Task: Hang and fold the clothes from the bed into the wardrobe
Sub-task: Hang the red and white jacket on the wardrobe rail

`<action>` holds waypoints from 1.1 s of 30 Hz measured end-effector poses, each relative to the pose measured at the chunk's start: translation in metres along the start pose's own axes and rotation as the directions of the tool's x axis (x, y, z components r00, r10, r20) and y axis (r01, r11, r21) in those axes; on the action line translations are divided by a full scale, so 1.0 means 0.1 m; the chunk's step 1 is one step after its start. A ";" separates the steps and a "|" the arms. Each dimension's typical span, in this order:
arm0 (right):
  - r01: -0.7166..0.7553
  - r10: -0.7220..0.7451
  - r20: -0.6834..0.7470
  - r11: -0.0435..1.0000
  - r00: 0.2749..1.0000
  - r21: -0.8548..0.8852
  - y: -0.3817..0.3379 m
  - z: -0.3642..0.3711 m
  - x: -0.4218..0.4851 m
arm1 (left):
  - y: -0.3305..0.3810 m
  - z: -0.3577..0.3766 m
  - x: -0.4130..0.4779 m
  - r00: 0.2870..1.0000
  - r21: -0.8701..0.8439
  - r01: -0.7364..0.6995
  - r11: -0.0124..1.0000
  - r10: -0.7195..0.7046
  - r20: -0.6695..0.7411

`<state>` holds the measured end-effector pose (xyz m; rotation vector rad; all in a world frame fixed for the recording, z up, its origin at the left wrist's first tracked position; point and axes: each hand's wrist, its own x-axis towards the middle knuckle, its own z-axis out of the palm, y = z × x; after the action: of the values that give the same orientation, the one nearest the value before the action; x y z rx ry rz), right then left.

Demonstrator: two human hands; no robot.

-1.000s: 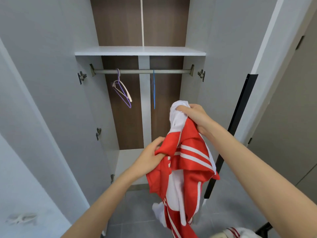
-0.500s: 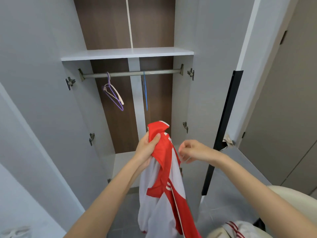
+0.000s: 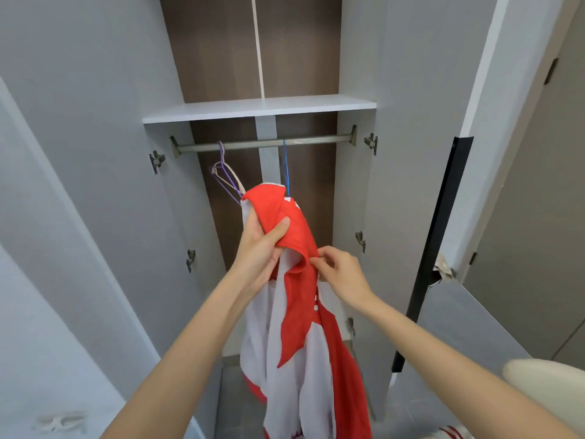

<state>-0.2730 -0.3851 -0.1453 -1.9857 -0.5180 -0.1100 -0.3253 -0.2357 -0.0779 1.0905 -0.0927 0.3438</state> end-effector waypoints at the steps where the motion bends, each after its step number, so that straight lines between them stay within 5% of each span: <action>1: 0.004 -0.004 -0.014 1.000 1.000 -0.003 -0.03 -0.04 0.04 | 0.04 -0.09 0.00 0.999 0.048 -0.030 0.998 0.032 -0.026; 9: 0.151 -0.149 -0.033 0.982 0.988 0.110 -0.57 -0.23 0.40 | -0.01 -0.66 -0.15 0.971 0.423 0.076 0.903 0.029 -0.236; 12: 0.174 -0.172 -0.023 0.976 0.985 0.133 -0.78 -0.27 0.51 | -0.03 -0.74 -0.26 0.915 0.727 0.126 0.675 0.204 -0.348; 14: 0.192 -0.198 0.050 0.977 0.979 0.095 -0.87 -0.29 0.52 | -0.01 -0.75 -0.33 0.891 0.879 -0.004 0.477 0.400 -0.213; 16: 0.203 -0.212 0.167 0.977 0.963 0.070 -0.93 -0.30 0.49 | 0.02 -0.70 -0.35 0.943 0.885 -0.136 0.446 0.332 -0.022; 18: 0.195 -0.212 0.236 0.976 0.948 0.093 -0.97 -0.30 0.43 | 0.01 -0.63 -0.35 0.987 0.878 -0.158 0.452 0.053 0.150; 21: 0.169 -0.208 0.259 0.972 0.943 0.163 -1.02 -0.39 0.37 | -0.09 -0.48 -0.38 0.931 0.909 -0.147 0.389 -0.256 0.260; 25: 0.189 -0.213 0.225 0.974 0.951 0.122 -0.95 -0.56 0.33 | -0.21 -0.37 -0.39 0.974 0.910 -0.131 0.394 -0.121 0.193; 30: 0.126 -0.127 0.028 0.991 0.991 0.035 -0.69 -0.71 0.35 | -0.29 -0.30 -0.37 0.987 0.985 -0.161 0.056 0.031 0.160; 33: 0.099 -0.100 -0.047 0.995 0.994 -0.011 -0.55 -0.81 0.38 | -0.31 -0.38 -0.34 0.986 0.994 -0.105 0.022 0.136 0.101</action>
<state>-0.2494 -0.4235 -0.0507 -1.9610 -0.5862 -0.2215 -0.3514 -0.2232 -0.1300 2.6044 0.1313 0.6147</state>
